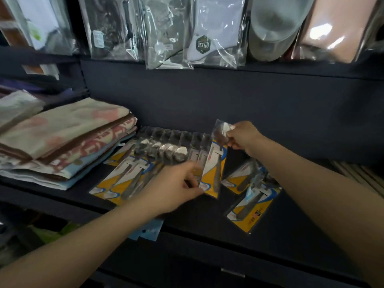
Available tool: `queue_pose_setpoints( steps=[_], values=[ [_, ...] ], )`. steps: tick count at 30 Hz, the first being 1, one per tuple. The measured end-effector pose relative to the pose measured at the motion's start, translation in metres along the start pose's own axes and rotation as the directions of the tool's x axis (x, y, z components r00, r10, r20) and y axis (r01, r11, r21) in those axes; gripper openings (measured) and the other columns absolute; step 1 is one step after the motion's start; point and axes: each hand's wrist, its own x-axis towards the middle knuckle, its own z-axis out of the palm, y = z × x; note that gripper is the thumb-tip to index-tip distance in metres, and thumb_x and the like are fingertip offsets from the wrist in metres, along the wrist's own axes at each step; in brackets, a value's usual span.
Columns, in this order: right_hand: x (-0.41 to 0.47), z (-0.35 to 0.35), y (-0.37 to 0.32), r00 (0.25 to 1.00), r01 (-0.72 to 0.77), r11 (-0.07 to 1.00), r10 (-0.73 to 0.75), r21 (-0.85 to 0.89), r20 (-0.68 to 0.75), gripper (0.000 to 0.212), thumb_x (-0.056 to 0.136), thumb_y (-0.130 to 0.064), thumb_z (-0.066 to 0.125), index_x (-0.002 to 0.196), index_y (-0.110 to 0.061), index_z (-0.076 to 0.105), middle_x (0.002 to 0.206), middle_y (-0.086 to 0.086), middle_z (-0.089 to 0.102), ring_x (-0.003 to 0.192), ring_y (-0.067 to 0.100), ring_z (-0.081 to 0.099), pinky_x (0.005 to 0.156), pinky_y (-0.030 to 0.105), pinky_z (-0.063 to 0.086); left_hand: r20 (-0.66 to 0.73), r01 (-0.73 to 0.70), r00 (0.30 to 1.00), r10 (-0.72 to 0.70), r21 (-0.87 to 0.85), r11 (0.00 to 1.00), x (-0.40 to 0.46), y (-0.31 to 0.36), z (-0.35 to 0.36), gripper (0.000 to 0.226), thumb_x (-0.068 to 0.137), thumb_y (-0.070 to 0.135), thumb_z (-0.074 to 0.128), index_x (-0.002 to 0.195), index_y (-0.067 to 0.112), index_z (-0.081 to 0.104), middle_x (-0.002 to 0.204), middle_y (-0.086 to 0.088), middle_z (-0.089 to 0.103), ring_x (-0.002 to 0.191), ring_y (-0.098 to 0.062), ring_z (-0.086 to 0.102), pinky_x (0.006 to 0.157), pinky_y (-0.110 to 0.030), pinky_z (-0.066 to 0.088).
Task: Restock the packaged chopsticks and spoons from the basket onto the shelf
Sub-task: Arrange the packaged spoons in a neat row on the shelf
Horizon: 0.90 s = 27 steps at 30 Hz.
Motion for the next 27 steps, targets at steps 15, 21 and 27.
queue_pose_setpoints(
  steps=[15, 21, 27],
  values=[
    [-0.004, -0.034, 0.012, 0.98, 0.143, 0.986, -0.128, -0.09, 0.155, 0.024, 0.093, -0.004, 0.049, 0.114, 0.002, 0.059, 0.099, 0.01, 0.058, 0.085, 0.019, 0.057, 0.072, 0.02, 0.05, 0.339, -0.366, 0.915, 0.218, 0.472, 0.802, 0.057, -0.014, 0.016, 0.046, 0.092, 0.03, 0.048, 0.137, 0.021, 0.04, 0.136, -0.003, 0.048, 0.119, -0.02, 0.05, 0.097, -0.036, 0.044],
    [-0.044, -0.086, 0.034, 0.982, 0.17, 0.676, -0.051, -0.717, 0.184, 0.033, 0.092, -0.03, 0.054, 0.104, -0.001, 0.065, 0.104, 0.011, 0.063, 0.102, 0.025, 0.058, 0.08, 0.03, 0.04, 0.348, -0.399, 0.907, 0.238, 0.525, 0.752, 0.066, -0.003, 0.022, 0.031, 0.091, 0.033, 0.049, 0.117, 0.02, 0.058, 0.116, -0.002, 0.058, 0.107, -0.021, 0.055, 0.086, -0.039, 0.049],
    [-0.063, -0.092, 0.058, 0.991, 0.121, 0.652, -0.041, -0.748, 0.125, 0.042, 0.075, -0.046, 0.07, 0.098, -0.013, 0.057, 0.099, 0.002, 0.054, 0.094, 0.019, 0.051, 0.068, 0.026, 0.038, 0.148, -0.389, 0.92, 0.363, 0.446, 0.806, 0.06, 0.01, 0.009, 0.035, 0.09, 0.041, 0.046, 0.119, 0.023, 0.057, 0.116, 0.002, 0.058, 0.108, -0.02, 0.056, 0.089, -0.037, 0.047]
  ],
)
